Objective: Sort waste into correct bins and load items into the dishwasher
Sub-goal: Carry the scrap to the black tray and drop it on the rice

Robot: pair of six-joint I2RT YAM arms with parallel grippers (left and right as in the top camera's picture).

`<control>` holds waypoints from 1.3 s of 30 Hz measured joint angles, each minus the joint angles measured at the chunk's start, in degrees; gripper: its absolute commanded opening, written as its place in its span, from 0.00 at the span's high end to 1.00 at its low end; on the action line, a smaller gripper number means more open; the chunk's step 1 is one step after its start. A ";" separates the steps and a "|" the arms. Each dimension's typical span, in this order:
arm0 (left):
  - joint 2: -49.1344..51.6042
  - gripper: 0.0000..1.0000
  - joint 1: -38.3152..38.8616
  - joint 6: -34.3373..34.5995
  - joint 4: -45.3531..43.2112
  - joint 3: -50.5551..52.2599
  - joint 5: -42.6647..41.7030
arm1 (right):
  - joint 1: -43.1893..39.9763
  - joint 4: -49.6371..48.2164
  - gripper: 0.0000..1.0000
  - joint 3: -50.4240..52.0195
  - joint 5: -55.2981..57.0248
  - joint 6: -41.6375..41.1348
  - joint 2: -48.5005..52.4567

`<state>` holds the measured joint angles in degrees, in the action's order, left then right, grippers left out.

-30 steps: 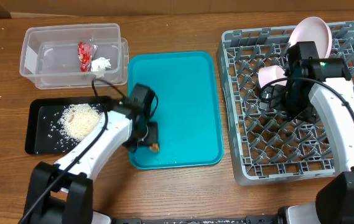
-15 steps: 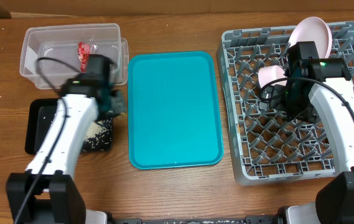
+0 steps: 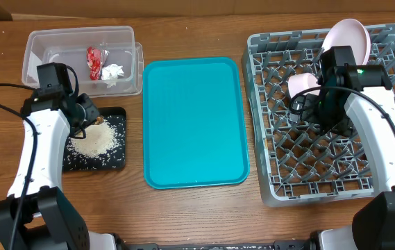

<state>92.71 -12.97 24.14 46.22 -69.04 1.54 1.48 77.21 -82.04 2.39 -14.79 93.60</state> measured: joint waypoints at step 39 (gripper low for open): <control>3.17 0.26 3.37 -4.79 0.74 -9.84 -9.62 | 0.00 -7.45 0.00 0.04 -4.83 0.07 0.00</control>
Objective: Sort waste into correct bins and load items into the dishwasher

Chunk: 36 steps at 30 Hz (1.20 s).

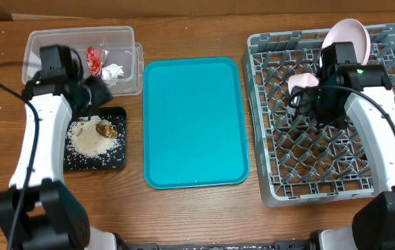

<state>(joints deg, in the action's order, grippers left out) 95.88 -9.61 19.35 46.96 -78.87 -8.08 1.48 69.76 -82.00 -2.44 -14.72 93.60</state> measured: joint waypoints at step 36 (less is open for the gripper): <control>-21.64 0.18 10.73 -9.75 32.06 0.85 0.24 | -0.22 4.48 0.00 5.70 -6.27 7.72 -19.58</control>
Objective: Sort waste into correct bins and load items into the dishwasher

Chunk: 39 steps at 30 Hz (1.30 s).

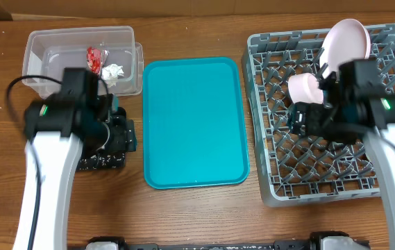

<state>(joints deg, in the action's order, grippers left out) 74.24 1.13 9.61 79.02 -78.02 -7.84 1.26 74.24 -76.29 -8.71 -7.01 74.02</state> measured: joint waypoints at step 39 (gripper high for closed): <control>-45.57 0.00 0.00 0.96 -9.79 22.60 1.95 | -0.04 -10.16 0.00 17.62 7.67 -2.86 -41.18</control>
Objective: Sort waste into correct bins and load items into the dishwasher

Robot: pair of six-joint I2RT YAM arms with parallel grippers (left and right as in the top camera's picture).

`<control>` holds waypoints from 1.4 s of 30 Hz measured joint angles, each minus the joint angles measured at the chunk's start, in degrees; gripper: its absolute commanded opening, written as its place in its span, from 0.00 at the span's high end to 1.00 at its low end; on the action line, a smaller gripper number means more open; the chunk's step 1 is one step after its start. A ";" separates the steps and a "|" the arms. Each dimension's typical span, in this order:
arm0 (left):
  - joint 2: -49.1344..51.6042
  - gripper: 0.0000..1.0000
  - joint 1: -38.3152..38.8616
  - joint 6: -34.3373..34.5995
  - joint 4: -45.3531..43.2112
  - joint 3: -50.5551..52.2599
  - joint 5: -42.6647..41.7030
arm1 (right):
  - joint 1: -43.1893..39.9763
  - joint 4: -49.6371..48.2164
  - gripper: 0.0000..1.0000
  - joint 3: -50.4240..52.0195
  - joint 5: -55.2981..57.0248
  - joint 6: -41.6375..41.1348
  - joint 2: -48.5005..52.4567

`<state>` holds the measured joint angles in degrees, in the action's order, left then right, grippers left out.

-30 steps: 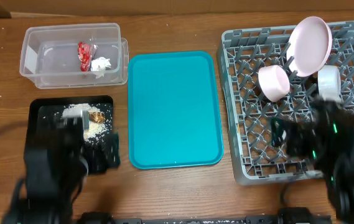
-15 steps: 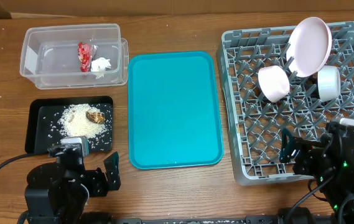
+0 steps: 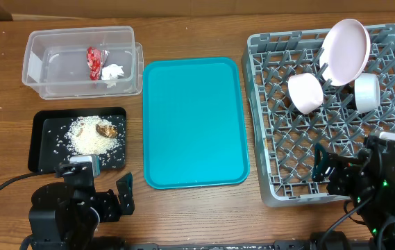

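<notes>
A clear bin [image 3: 44, 66] at the back left holds a red wrapper [image 3: 94, 61] and a crumpled white paper [image 3: 114, 71]. In front of it a black tray [image 3: 44, 156] carries rice and a brown food scrap [image 3: 106, 129]. The teal tray [image 3: 194, 121] in the middle is bare. A grey dish rack [image 3: 280, 160] on the right holds a pink plate [image 3: 346, 50], a pink cup [image 3: 305, 92] and a white cup [image 3: 366, 92]. My left gripper [image 3: 119, 198] sits open at the near left edge. My right gripper [image 3: 324, 167] is open over the rack's near right corner.
Both arm bases fill the near corners of the wooden table. A cable runs off the left arm at the bottom left. The rack's tines stand up across its whole floor.
Both arms have pulled back to the near edge. The left was over the black tray and the right beside the pink cup. The tray, pink cup and white cup now show unblocked.
My left gripper was at the black tray's back edge with the brown scrap, my right at the pink cup in the rack. Then the scrap lay on the rice with the left gripper off it. Later both arms were shifting, and now they rest at the near edge.
</notes>
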<state>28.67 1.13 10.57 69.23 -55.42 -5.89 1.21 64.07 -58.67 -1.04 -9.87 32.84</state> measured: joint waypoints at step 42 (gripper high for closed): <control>0.00 0.00 0.00 0.00 0.02 0.37 0.15 | 0.63 -49.99 0.00 47.12 -4.72 -0.20 -32.00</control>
<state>28.67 1.13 10.57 69.25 -55.05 -5.74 1.85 14.09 -11.55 -5.76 -10.07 0.84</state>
